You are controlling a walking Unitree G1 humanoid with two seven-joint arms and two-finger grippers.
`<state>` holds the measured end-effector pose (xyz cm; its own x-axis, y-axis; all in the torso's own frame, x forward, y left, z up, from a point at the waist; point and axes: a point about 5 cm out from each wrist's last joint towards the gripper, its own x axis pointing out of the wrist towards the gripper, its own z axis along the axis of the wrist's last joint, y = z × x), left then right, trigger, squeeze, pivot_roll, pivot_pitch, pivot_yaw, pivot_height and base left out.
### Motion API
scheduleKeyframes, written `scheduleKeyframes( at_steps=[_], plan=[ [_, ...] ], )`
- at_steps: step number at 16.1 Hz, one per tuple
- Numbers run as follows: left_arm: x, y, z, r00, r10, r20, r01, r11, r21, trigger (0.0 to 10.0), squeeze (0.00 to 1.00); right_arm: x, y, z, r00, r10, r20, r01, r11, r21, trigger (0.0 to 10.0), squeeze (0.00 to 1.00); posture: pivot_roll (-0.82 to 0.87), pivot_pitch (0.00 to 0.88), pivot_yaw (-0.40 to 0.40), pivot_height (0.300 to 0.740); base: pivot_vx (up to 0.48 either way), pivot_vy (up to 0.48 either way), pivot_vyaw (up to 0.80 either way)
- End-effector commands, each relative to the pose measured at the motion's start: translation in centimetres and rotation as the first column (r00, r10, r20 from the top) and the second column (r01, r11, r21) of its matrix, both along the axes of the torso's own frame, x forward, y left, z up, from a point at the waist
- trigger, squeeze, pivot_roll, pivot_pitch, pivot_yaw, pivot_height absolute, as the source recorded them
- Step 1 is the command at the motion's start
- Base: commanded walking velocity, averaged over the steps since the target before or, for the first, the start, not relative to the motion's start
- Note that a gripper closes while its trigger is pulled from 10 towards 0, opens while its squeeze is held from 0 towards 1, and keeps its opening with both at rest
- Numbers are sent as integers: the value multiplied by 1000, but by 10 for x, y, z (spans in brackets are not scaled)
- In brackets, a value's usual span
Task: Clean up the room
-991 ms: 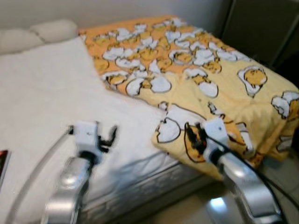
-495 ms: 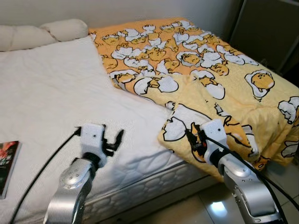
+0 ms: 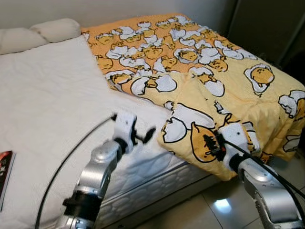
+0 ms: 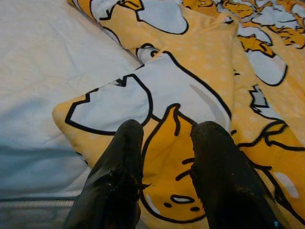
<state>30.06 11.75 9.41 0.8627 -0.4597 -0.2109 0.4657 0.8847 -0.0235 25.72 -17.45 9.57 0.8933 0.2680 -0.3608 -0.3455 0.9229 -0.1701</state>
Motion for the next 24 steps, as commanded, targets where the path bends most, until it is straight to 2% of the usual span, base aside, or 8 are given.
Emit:
scheduleKeyframes(
  at_steps=[1,4,6,12,13,19,20,24],
  plan=[
    [-6,7,1,1000,13,21,-14,999,34,10000,0,9,9,-5,1000,7,-4,-7,1000,11,10000,0,-80,0,79,740,0,0,0],
    [-27,8,10,995,-79,53,74,994,81,10000,0,34,28,-10,998,56,-10,-56,998,37,10000,0,-19,24,71,740,0,0,0],
    [-50,25,16,992,-119,37,113,983,146,10000,0,61,53,-21,979,190,-72,-189,982,11,10000,1000,32,60,57,740,0,0,0],
    [-90,53,40,978,-208,-10,204,951,234,10000,0,90,77,-28,945,291,-146,-309,943,-124,10000,1000,122,157,52,740,0,0,0],
    [-97,55,44,975,-219,-29,219,946,240,10000,0,95,78,-26,950,275,-149,-297,942,-156,10000,0,138,174,52,740,0,0,0],
    [-110,59,50,965,-248,-80,261,929,263,10000,0,92,79,-38,950,228,-215,-263,954,-147,10000,0,172,199,74,740,0,0,0],
    [-111,60,51,965,-247,-86,261,929,263,10000,0,93,78,-37,951,224,-213,-258,955,-146,4706,0,172,200,75,740,0,0,0],
    [-112,62,52,964,-246,-101,265,925,271,10000,0,96,75,-36,961,195,-196,-237,945,-227,1059,0,165,189,84,740,0,0,0]
  ],
)
